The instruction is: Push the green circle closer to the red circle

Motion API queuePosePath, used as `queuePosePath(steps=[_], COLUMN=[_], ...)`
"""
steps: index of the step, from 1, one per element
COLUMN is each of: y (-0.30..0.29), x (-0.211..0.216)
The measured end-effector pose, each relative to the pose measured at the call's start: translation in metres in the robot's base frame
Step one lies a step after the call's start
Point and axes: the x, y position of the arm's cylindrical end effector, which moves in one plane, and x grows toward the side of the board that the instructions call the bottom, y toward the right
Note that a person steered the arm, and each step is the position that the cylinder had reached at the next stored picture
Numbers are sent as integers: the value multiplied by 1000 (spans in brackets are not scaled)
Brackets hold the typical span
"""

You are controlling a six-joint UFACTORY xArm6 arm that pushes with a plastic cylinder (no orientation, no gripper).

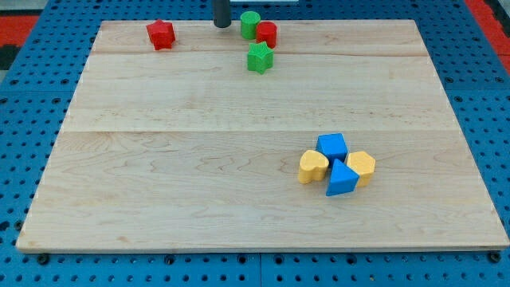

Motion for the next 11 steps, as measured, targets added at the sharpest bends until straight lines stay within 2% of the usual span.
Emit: queuePosePath(steps=[1,2,3,4,5,9,10,11], y=[22,132,162,234,282,250,210,172], x=[0,3,79,85,8,-2,-1,27])
